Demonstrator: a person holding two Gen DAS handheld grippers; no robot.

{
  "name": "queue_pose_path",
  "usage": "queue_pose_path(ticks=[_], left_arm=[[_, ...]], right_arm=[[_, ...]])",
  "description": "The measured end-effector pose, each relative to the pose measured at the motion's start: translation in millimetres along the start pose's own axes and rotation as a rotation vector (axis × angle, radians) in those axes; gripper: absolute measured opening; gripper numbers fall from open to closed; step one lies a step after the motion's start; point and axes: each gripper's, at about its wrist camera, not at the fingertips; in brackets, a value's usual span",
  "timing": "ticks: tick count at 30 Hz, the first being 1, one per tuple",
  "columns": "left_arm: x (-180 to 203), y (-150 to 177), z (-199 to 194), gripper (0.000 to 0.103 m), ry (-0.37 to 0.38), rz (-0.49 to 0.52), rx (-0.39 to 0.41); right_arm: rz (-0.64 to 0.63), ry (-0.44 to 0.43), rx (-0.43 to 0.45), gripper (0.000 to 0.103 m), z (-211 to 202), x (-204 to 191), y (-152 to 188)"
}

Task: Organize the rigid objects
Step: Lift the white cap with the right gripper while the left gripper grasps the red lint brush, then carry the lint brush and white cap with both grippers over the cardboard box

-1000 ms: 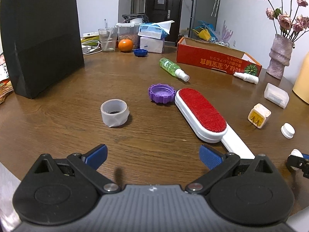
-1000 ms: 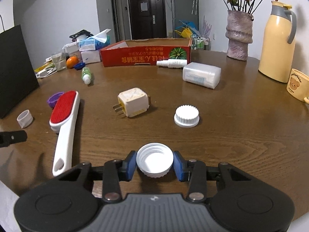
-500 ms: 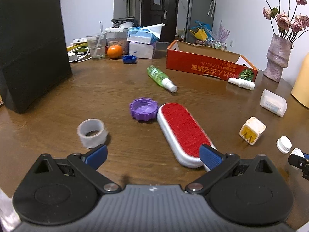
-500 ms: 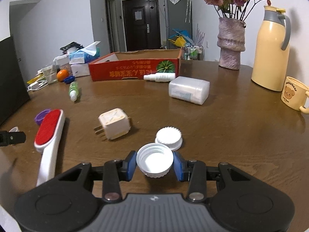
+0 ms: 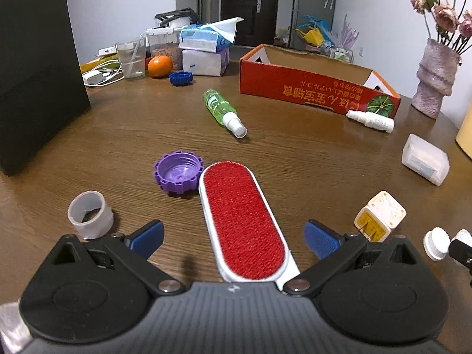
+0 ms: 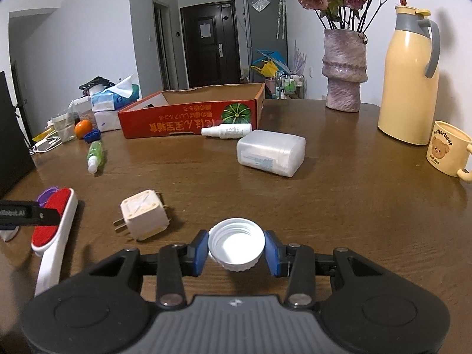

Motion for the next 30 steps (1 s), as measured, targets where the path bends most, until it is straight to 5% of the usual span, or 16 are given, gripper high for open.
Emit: queue_pose_path(ticks=[14, 20, 30], left_arm=[[20.1, 10.9, 31.1, 0.100, -0.109, 0.005, -0.074], [19.3, 12.6, 22.3, 0.066, -0.070, -0.013, -0.059], [14.5, 11.4, 19.9, 0.057, -0.036, 0.001, -0.056]], right_arm=[[0.016, -0.021, -0.007, 0.039, 19.7, 8.9, -4.1], [0.021, -0.022, -0.007, 0.039, 19.2, 9.1, -4.1], [0.023, -0.030, 0.003, 0.039, 9.6, 4.1, -3.2]])
Point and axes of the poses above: each gripper's, at about its wrist camera, not at the fingertips, and z roughly the way its jaws point, x to its right, y to its underside, and after that the axes turned 2 degrees about x, right-handed
